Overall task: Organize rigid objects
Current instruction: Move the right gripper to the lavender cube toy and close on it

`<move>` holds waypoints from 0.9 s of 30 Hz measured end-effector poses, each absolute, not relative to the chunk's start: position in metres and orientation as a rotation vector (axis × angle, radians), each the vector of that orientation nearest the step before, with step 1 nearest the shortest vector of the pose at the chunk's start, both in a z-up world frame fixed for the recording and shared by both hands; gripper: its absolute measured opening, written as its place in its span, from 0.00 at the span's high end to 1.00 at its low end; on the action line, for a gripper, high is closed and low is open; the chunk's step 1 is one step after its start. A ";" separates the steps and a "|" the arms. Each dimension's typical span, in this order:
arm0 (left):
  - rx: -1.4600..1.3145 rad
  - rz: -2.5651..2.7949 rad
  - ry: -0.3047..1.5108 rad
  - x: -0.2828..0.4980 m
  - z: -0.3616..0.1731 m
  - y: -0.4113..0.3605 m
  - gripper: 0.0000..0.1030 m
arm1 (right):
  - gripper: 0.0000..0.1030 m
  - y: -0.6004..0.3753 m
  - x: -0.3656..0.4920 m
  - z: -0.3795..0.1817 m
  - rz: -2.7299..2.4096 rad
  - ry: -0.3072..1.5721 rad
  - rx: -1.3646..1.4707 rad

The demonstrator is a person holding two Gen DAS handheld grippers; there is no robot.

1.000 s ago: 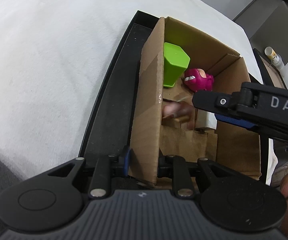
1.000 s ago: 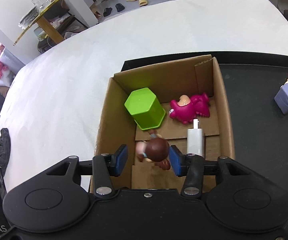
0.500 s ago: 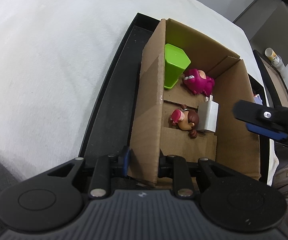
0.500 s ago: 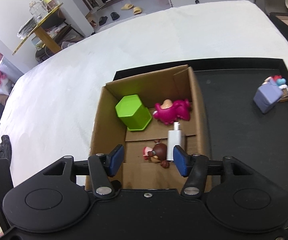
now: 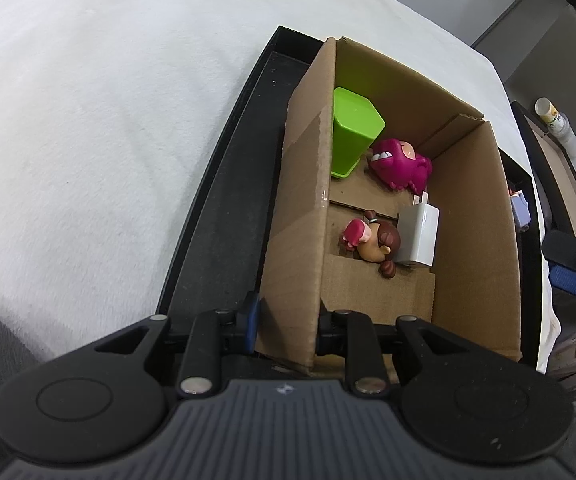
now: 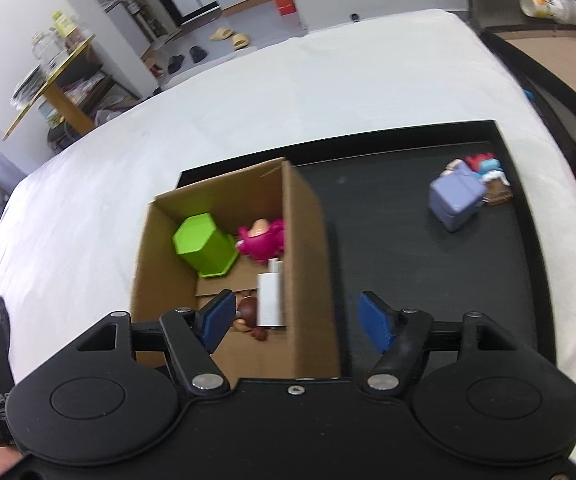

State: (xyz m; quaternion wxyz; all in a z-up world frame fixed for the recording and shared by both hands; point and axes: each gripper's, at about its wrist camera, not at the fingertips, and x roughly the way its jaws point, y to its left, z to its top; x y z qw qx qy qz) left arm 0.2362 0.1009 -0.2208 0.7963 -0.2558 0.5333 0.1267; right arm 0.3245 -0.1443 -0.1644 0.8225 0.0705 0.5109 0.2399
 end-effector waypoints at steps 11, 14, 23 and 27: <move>-0.555 0.293 1.143 0.236 -0.221 0.099 0.77 | 0.34 -0.184 0.340 -0.179 0.440 1.075 0.199; -0.553 0.297 1.144 0.236 -0.221 0.098 0.78 | 0.34 -0.195 0.346 -0.183 0.432 1.077 0.215; -0.546 0.319 1.157 0.240 -0.221 0.095 0.78 | 0.34 -0.215 0.364 -0.194 0.422 1.059 0.187; -0.540 0.330 1.165 0.242 -0.222 0.094 0.78 | 0.34 -0.215 0.373 -0.200 0.450 1.049 0.116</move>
